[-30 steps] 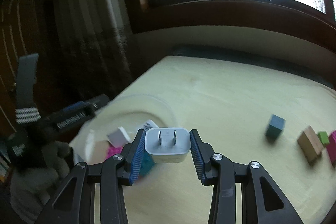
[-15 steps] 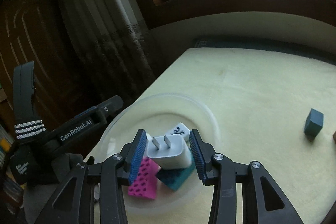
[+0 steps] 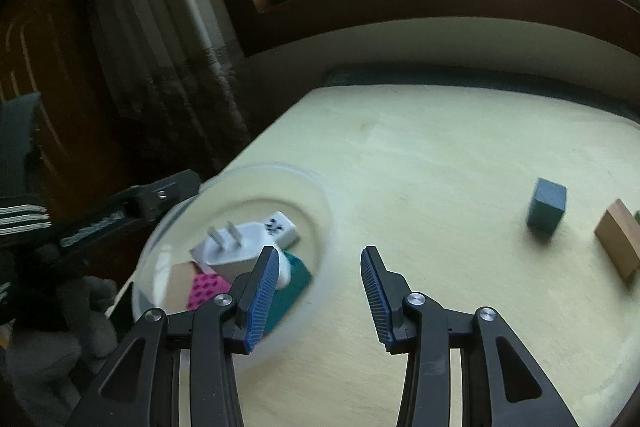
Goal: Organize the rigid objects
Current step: 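Lower the white charger into the container and open the right tool, then move both open tools back toward the remaining blocks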
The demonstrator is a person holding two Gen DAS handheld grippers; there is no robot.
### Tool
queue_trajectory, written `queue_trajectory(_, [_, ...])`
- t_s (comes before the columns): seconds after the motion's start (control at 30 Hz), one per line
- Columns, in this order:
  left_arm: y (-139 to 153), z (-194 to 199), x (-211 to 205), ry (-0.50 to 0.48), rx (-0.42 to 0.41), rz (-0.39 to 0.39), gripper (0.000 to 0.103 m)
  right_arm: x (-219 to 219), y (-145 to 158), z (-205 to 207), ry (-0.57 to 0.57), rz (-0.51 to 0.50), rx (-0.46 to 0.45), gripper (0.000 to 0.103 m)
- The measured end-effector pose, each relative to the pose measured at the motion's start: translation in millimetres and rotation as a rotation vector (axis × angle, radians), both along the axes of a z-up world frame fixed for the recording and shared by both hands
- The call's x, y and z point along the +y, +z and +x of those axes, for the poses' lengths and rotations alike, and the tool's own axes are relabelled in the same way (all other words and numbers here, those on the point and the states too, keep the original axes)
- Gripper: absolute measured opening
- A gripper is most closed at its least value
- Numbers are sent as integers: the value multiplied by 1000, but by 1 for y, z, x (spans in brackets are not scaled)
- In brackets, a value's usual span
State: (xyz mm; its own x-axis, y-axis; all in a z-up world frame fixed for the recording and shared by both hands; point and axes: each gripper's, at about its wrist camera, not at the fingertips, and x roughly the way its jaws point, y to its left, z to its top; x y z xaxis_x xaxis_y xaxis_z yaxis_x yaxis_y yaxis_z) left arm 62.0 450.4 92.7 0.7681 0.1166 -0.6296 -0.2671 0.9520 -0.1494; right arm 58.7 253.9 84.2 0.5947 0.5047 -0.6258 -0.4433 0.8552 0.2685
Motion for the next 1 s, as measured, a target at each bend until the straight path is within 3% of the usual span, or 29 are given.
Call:
queue_trajectory(0.23, [7,-3,-40,-151,6,-21,75,-28,-4,8,-89,19,29,46])
queue_trajectory(0.47, [1,-4,-83,-272,35,49,76,-47,-6,13,-156,31,51,46])
queue_trajectory(0.77, [-28,13,-62,-193,108,102,78,-47,-6,14,-170,30,57,48])
queue_trajectory(0.9, [-29,14,-44,-87,99,185,78,-48,-8,13,-173,29,62,48])
queue_trajectory(1.0, [-28,14,-26,-15,96,176,79,-50,-8,13,-172,26,61,48])
